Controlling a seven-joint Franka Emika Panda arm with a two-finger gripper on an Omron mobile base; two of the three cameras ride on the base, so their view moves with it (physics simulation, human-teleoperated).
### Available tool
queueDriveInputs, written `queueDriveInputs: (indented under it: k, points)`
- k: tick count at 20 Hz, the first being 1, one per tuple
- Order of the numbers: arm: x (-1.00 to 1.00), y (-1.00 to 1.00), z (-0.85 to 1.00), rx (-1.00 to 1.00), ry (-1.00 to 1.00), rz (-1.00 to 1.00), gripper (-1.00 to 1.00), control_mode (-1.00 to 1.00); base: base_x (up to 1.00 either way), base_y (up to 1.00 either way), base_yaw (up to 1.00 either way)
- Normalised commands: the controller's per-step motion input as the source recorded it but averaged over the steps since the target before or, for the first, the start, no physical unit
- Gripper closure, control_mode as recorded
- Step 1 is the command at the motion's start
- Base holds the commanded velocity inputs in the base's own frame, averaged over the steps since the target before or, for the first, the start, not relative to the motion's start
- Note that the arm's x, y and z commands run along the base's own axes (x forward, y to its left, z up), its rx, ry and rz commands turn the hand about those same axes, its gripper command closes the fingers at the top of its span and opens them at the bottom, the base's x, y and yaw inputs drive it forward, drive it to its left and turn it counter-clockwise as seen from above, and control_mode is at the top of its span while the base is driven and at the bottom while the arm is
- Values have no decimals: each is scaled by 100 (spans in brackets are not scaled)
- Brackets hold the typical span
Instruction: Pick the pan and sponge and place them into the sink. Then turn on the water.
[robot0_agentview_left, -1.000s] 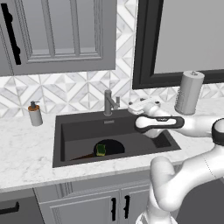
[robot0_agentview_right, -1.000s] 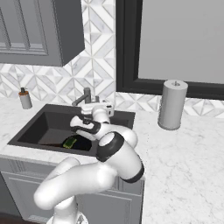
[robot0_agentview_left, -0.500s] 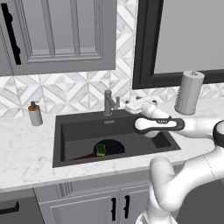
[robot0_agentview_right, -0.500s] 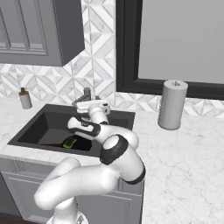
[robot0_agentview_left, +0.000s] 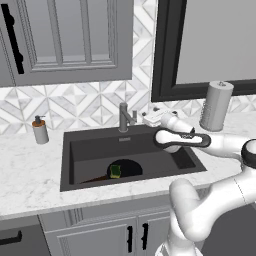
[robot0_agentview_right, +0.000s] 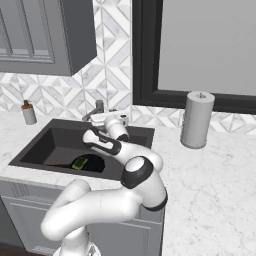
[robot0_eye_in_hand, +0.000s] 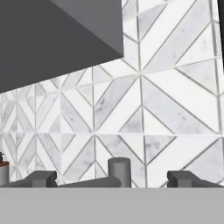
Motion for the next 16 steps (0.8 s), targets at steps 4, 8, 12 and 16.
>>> queueDriveInputs:
  k: [4,8,12,16]
  points:
    - [21,7,-27,0,2,0,-100,-100,0,0,0]
    - [20,11,-32,0,2,0,-100,-100,0,0,0]
    - [28,0,-8,0,1,0,-100,-100,0,0,0]
    - [33,0,-3,0,2,0,-100,-100,0,0,0]
